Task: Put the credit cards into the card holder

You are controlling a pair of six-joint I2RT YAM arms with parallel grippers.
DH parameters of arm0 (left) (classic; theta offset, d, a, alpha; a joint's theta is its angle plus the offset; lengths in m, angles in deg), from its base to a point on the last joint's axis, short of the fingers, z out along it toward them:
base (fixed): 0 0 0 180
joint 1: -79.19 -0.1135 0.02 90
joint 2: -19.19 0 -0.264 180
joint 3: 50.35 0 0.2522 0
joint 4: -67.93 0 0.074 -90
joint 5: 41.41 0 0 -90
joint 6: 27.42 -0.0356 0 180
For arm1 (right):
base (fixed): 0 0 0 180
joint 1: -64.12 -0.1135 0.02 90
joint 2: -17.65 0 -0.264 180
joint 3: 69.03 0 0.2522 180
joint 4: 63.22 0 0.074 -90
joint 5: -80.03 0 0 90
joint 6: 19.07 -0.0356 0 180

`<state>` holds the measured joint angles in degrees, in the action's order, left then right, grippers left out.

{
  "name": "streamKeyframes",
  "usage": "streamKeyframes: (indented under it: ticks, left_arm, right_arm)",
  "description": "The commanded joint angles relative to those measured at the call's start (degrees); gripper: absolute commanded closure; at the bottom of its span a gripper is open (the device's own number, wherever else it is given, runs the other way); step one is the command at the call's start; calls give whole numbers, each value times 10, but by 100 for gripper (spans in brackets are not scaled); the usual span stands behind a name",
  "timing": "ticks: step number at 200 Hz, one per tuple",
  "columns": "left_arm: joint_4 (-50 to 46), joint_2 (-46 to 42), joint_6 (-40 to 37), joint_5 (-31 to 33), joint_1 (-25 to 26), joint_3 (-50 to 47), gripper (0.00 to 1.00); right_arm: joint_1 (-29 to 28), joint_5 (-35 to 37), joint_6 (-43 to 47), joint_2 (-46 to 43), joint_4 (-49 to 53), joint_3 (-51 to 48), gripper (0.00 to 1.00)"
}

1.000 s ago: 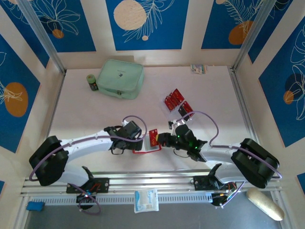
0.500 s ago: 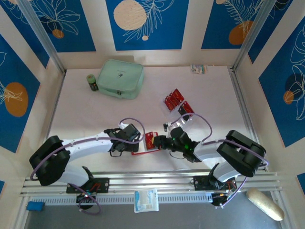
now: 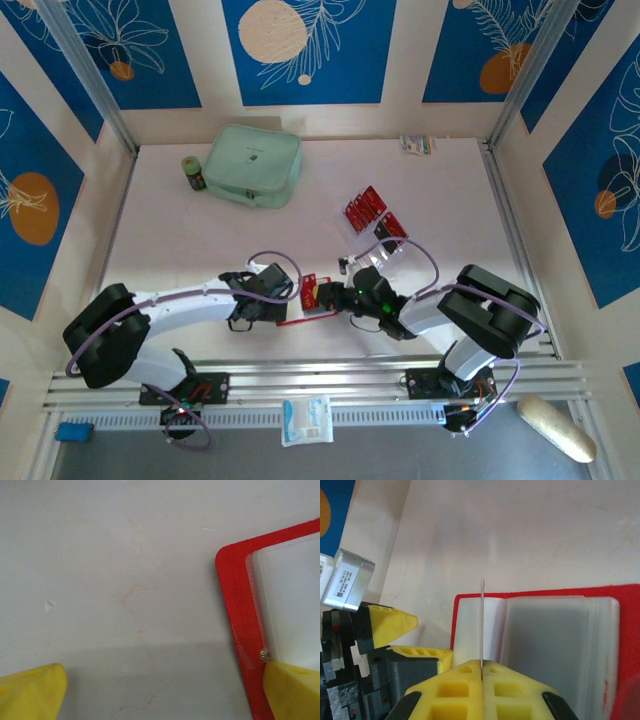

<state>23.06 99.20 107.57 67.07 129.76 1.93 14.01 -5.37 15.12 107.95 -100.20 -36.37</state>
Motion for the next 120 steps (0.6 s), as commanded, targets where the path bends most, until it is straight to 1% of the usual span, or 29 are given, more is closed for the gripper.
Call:
streamKeyframes:
  ticks: [1,120]
  left_arm:
    - [-19,5,9,8,4,-11,0]
    - [-19,4,8,2,4,-10,1]
  right_arm:
    - [-5,13,-3,10,-27,15,100]
    - [-7,34,-20,28,-59,-17,100]
